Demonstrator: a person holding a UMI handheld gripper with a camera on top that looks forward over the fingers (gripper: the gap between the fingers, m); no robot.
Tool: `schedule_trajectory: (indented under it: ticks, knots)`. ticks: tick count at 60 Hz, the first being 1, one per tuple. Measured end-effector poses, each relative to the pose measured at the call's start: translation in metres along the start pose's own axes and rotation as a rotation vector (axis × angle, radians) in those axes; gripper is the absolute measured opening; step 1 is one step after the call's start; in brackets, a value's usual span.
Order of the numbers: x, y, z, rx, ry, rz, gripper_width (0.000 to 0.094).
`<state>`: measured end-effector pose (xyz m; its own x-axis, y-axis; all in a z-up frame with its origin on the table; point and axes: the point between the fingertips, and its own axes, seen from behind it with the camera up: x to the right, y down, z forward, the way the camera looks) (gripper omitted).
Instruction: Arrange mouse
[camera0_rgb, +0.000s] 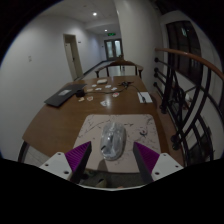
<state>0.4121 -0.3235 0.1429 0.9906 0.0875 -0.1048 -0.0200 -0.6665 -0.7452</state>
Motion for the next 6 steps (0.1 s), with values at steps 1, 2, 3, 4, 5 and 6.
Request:
schedule_trajectory:
  ticks: [1,2,3,4,5,6]
  knots:
    - [0.003,0.002,-0.008,0.003,-0.006,0.002,0.0858]
    - [0.007,0.005,-0.017,0.004,-0.009,0.002,0.0854]
    - [0.011,0.008,-0.025,0.005,-0.011,0.001,0.0856]
    - [0.014,0.006,-0.031,0.003,-0.013,0.0,0.0859]
    - [0.018,0.01,-0.037,0.004,-0.014,-0.004,0.0859]
    - [0.023,0.014,-0.044,0.005,-0.015,-0.009,0.0855]
